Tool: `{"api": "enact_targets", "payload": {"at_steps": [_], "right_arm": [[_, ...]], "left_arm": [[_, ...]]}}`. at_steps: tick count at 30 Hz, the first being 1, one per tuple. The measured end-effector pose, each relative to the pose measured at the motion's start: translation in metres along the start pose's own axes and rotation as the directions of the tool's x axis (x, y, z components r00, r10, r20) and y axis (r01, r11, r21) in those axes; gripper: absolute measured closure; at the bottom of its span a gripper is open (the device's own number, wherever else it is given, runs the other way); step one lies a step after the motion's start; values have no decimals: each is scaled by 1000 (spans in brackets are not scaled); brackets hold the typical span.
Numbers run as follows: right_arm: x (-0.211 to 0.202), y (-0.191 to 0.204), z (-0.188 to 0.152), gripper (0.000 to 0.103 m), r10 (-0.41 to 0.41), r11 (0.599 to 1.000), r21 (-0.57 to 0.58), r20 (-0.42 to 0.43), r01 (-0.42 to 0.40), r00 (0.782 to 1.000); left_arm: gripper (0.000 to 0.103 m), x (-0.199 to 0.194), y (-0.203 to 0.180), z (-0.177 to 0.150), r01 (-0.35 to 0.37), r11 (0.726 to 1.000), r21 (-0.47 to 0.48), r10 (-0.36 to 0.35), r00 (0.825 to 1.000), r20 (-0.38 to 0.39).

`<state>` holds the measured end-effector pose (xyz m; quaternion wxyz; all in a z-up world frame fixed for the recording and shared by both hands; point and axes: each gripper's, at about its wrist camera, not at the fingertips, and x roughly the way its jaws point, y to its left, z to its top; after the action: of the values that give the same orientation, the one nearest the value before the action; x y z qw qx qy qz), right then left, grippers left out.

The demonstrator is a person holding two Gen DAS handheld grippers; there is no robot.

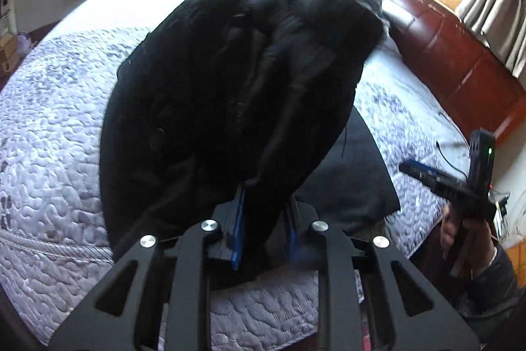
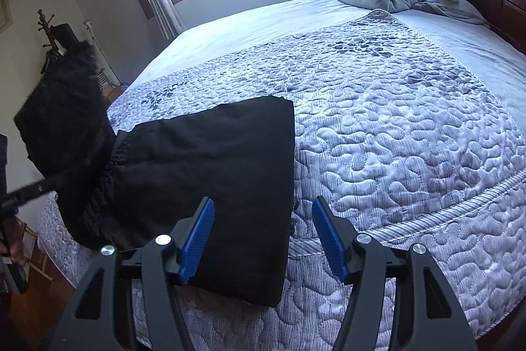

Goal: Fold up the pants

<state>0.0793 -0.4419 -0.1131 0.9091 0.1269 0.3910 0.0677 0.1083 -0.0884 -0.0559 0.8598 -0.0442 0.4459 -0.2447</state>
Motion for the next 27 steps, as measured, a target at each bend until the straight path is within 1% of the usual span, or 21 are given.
{"api": "enact_targets", "payload": {"at_steps": [3,5,6,7,8,9,10,11,13,14,17,18,21,24,25,27], "right_arm": [[0,-2,1,40,7,1000,14,-1,-7,1000],[-1,-4,2,40,20,999,34,2,-20,1000],[-1,-4,3,39,27,999,42,2,-27,1000],[-2,-4,4,39,34,998,49,3,-34,999],[-2,-4,5,39,39,998,53,4,-39,999],[-3,-2,7,38,48,997,55,7,-49,999],[-4,0,9,34,62,997,56,10,-62,998],[-4,2,12,32,77,995,55,13,-78,997],[-5,11,20,32,117,992,51,24,-118,993],[-4,17,24,31,147,988,43,28,-148,989],[3,34,35,27,220,975,35,25,-221,975],[6,39,38,24,248,968,40,18,-249,969],[21,53,46,22,346,936,77,-17,-343,938],[36,67,51,21,393,917,96,-54,-387,918],[44,72,53,21,417,906,108,-69,-408,906],[56,74,56,19,445,892,135,-87,-432,891]], "left_arm": [[80,12,-9,-6,21,999,36,-19,999,-51],[75,16,-11,-12,23,999,43,-20,998,-67],[64,17,-17,-15,21,999,42,-18,997,-73],[56,19,-18,-17,16,999,35,-14,997,-75],[43,19,-17,-19,14,1000,27,-13,998,-68],[35,16,-16,-18,15,1000,13,-14,998,-54],[32,11,-12,-19,17,1000,3,-17,999,-47],[25,5,-8,-18,22,1000,-16,-22,999,-32],[18,-9,0,-14,21,999,-46,-21,1000,2],[12,-15,5,-13,14,998,-63,-13,1000,14],[12,-21,22,-16,-28,992,-124,34,998,44],[11,-23,30,-16,-57,986,-157,65,997,43],[11,-22,52,-18,-112,963,-243,122,992,28],[11,-19,70,-22,-152,943,-297,163,987,13],[11,-18,74,-23,-164,937,-307,174,985,5],[11,-16,80,-26,-188,929,-318,195,981,-9]]}}
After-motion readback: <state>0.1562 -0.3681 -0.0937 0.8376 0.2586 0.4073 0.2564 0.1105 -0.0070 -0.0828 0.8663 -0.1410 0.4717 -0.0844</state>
